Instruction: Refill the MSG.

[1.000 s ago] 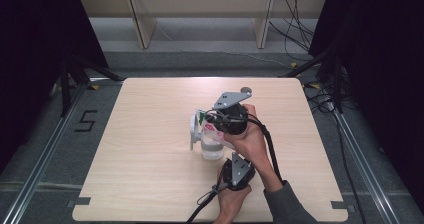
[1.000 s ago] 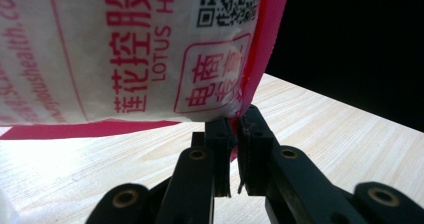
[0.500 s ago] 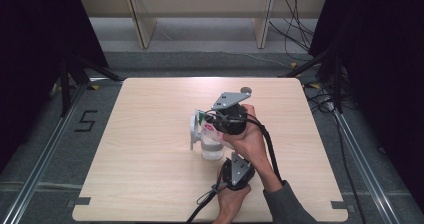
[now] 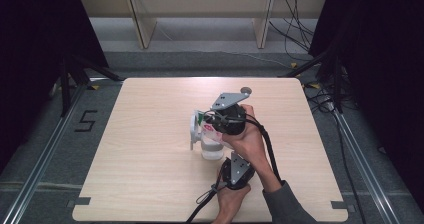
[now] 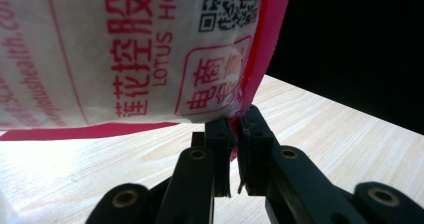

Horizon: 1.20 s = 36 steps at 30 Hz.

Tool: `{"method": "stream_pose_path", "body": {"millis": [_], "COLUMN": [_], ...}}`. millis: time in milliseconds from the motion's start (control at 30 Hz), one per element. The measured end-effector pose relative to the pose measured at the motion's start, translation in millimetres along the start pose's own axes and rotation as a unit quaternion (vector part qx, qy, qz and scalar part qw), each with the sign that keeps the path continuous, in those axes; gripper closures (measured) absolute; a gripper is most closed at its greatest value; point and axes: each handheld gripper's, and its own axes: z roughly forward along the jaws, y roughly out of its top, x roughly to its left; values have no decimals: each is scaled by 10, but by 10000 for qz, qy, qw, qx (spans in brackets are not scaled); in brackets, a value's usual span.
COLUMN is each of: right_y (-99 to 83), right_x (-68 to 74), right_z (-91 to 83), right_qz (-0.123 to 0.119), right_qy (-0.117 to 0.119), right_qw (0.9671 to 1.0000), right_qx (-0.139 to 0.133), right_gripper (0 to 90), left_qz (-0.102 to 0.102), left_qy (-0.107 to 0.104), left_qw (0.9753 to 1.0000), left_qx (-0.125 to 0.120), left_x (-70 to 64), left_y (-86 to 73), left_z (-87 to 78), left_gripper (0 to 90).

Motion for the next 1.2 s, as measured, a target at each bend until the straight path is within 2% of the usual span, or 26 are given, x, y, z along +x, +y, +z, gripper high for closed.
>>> {"method": "stream_pose_path", "body": {"millis": [33, 67, 333, 367, 400, 500, 700, 733, 767, 833, 867, 900, 1033, 1100, 1200], "right_y": [1, 4, -1, 1, -3, -5, 2, -2, -1, -7, -10, -14, -15, -20, -14], "right_x": [-1, -9, -2, -3, -11, -21, -57, -52, -63, -77, -83, -90, -109, -94, -99], "right_z": [-4, 0, 11, -8, -4, -9, -21, -35, -46, -40, -44, -44, -43, -49, -60], "right_qz": [25, -57, -27, 55, 12, 62, -49, 76, 62, 11, 19, 26, 8, 133, 97], "right_qy": [6, 3, -39, -3, -44, -69, -73, -110, -84, -73, -77, -96, -65, -101, -120], "right_qw": [10000, 10000, 10000, 10000, 10000, 10000, 9999, 9999, 9999, 9999, 10000, 9999, 10000, 9999, 9999], "right_qx": [1, -4, -9, 43, -28, -1, -63, -67, -43, -74, -61, -66, -6, -25, -38], "right_gripper": [900, 900, 900, 900, 900, 900, 900, 900, 900, 900, 900, 900, 900, 900, 900], "left_qz": [10, 17, 34, 39, 57, 56, 78, 87, 171, 212, 334, 270, 277, 285, 308], "left_qy": [-3, -9, -4, 8, 0, 6, 25, 21, 10, 9, 45, 86, 90, 86, 96], "left_qw": [10000, 10000, 10000, 10000, 10000, 10000, 10000, 10000, 9998, 9998, 9993, 9995, 9995, 9995, 9994], "left_qx": [1, 0, -1, 2, 1, -5, -20, -24, 32, 53, 169, 111, 114, 113, 111], "left_x": [-2, 0, -5, -11, -16, -18, -32, -39, -36, -46, -29, -42, -40, -46, -43], "left_y": [1, 3, 0, 0, 0, -2, 5, 4, 5, 3, 4, 0, -1, 0, 3], "left_z": [-2, -4, -3, -3, -6, -2, -12, -14, -23, -24, -37, -30, -28, -31, -33], "left_gripper": [839, 839, 840, 840, 839, 839, 839, 839, 839, 839, 839, 839, 839, 839, 839]}}
